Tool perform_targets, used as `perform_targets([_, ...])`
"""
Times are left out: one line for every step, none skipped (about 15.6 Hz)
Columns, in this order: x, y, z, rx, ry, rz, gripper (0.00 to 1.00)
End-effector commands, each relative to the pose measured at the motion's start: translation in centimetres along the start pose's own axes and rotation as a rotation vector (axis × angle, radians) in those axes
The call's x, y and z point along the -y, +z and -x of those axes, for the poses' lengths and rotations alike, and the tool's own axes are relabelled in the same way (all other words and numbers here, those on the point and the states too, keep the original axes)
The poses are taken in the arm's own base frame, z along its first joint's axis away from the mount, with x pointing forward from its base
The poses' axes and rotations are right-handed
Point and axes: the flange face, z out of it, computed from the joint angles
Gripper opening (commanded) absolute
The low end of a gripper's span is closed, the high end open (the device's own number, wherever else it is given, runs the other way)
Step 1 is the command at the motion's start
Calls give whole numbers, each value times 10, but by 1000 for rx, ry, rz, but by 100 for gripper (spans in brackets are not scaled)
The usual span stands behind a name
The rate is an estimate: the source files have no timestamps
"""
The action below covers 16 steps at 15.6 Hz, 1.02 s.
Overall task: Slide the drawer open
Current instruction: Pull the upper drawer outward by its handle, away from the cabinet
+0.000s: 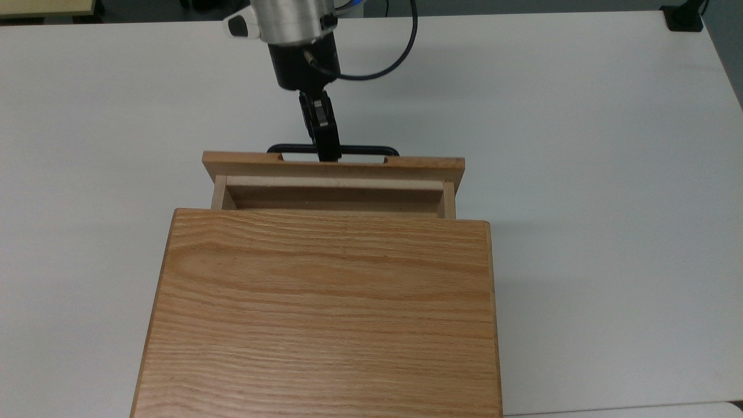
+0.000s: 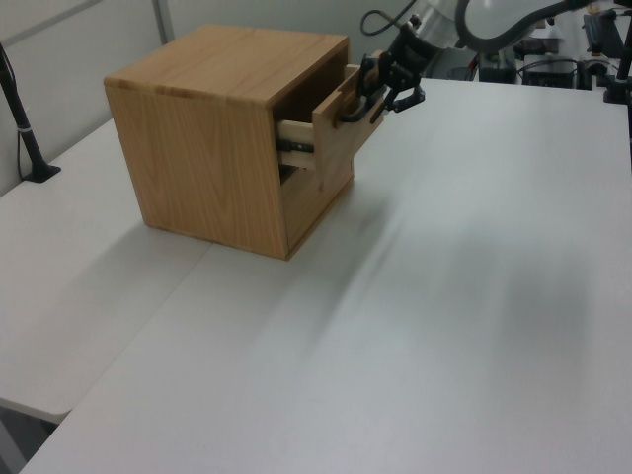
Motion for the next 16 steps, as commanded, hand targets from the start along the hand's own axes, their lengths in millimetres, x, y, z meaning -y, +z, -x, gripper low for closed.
perform_targets([-26,-42,-5,16,-6,22,22])
perform_targets([-27,-50,-3,26,-10,33,22])
perform_targets([-30,-56,-1,36,-20,46,22])
perform_targets([-33,-65,0,43,-28,52,23])
perform_targets([-37,-70,0,50,-31,64,23])
perform_targets([-40,-76,2,60,-39,76,23])
perform_targets([-43,-76,5,70,-51,92,23])
perform_targets([-47,-76,6,77,-55,101,23])
perform_targets([-50,-73,6,79,-63,110,23])
perform_targets([-53,-75,8,86,-72,119,23])
perform_targets([-56,-77,8,90,-83,123,23])
perform_targets([-60,-77,9,96,-91,135,23])
perform_targets([-62,-82,10,103,-99,140,23])
perform_targets([-65,-81,11,110,-105,154,23])
perform_targets([-66,-82,12,114,-110,157,23])
perform_targets([-67,-82,13,121,-113,169,23])
